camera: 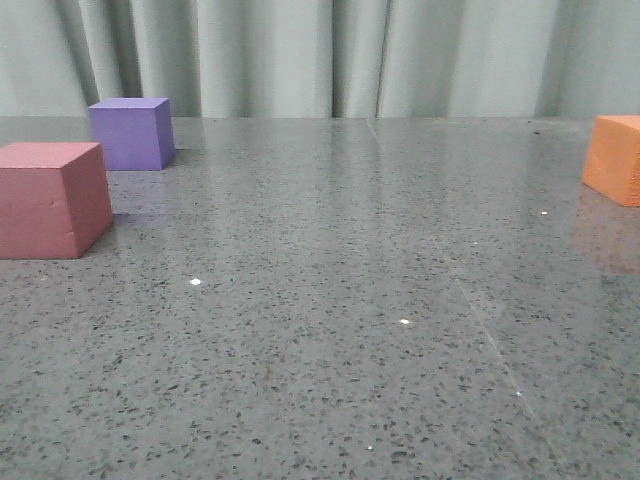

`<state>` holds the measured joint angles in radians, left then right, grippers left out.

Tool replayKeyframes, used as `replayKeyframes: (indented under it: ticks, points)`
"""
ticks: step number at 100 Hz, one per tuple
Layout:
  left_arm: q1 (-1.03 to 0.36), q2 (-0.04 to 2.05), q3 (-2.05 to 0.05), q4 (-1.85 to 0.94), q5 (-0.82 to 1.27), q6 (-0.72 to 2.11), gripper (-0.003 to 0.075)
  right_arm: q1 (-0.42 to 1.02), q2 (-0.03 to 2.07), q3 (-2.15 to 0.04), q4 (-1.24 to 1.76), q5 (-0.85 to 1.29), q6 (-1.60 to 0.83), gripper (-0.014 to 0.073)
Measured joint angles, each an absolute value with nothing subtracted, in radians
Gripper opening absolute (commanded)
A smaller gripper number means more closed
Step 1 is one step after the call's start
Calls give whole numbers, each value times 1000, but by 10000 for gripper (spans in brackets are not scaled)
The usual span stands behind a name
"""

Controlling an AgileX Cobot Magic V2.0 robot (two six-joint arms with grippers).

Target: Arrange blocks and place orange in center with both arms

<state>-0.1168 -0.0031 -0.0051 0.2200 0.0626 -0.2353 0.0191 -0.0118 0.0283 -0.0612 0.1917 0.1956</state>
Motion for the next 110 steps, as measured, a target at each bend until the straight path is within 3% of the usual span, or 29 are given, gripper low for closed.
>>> replayKeyframes:
  ticks: [86, 110]
  points:
    - [-117, -3, -5, 220, 63, -235, -19, 19, -12, 28, -61, 110, 196, -120]
    - [-117, -3, -5, 220, 63, -235, -19, 21, 100, -171, -44, 250, 220, -120]
